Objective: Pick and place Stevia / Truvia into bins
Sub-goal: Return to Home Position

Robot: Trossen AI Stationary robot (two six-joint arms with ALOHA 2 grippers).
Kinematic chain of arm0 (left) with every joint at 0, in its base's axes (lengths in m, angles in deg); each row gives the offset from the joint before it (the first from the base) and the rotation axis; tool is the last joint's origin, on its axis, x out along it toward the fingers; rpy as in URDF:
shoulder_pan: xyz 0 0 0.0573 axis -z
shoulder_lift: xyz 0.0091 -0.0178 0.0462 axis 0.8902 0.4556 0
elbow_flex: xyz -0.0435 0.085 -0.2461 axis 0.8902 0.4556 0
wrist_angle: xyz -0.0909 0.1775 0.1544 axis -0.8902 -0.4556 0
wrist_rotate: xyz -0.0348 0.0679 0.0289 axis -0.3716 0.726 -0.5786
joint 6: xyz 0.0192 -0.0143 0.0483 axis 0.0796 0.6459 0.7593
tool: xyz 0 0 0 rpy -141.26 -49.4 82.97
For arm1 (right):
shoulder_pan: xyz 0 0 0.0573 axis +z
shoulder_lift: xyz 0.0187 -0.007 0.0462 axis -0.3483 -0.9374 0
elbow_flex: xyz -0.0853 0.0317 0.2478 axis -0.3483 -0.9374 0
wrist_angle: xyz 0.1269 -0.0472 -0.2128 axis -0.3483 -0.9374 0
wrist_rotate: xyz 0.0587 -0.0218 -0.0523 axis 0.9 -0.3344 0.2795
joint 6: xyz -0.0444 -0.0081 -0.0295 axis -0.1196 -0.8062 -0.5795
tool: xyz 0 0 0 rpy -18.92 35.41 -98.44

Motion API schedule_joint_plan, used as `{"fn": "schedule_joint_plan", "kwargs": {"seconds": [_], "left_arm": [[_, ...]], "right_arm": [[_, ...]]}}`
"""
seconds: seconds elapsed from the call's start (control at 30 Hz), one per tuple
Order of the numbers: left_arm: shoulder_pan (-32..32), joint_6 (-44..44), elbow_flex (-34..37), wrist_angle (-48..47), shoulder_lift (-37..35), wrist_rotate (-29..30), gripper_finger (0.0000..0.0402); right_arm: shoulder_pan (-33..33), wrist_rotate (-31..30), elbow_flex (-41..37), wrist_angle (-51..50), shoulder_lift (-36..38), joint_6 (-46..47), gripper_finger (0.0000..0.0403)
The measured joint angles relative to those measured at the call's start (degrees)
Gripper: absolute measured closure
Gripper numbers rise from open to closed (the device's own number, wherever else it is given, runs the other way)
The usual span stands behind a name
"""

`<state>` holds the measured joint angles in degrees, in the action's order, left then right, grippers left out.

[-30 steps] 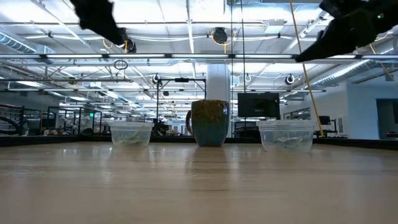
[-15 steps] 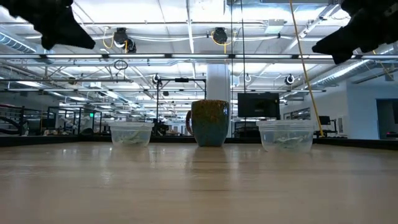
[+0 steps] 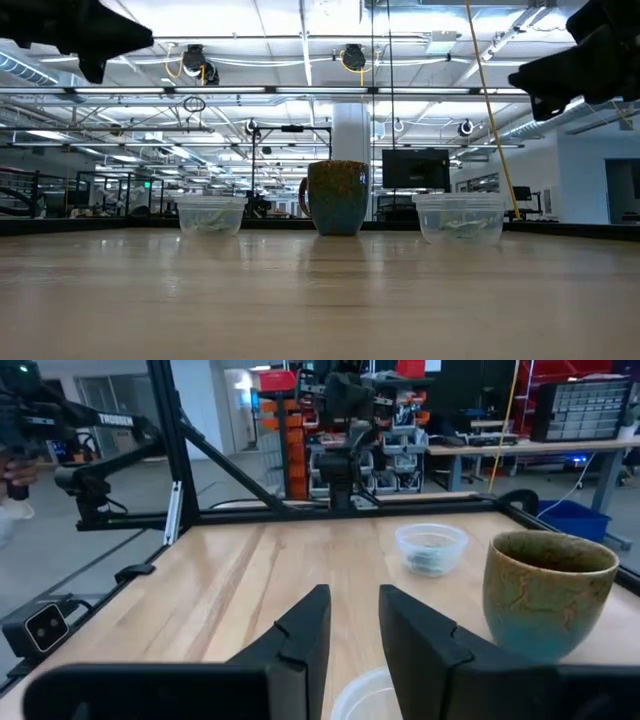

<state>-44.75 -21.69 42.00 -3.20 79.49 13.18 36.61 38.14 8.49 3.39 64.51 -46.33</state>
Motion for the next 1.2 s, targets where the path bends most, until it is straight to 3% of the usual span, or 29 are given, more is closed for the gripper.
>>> {"fn": "schedule_joint_plan", "kwargs": {"seconds": [0.27,0.5,0.77,0.87,1.2], "left_arm": [[0.0,1.7,-0.1,-6.1,-8.3,-0.1,0.0334],[0.0,1.1,0.0,-8.7,-10.0,-0.3,0.0334],[0.0,7.4,11.9,9.4,-10.0,-9.3,0.0334],[0.0,8.8,16.3,15.4,-10.0,-9.6,0.0334],[-0.3,11.6,17.1,13.4,-9.9,-8.6,0.0334]], "right_arm": [[0.0,0.0,0.0,-4.0,5.3,-1.3,0.0319],[0.0,-0.1,0.0,-4.3,5.3,-1.1,0.0320],[0.0,0.0,0.0,-2.3,5.3,-0.5,0.0319],[0.0,0.0,0.0,-2.0,5.3,-0.7,0.0319],[0.0,0.0,0.0,-3.0,5.1,-1.5,0.0318]]}}
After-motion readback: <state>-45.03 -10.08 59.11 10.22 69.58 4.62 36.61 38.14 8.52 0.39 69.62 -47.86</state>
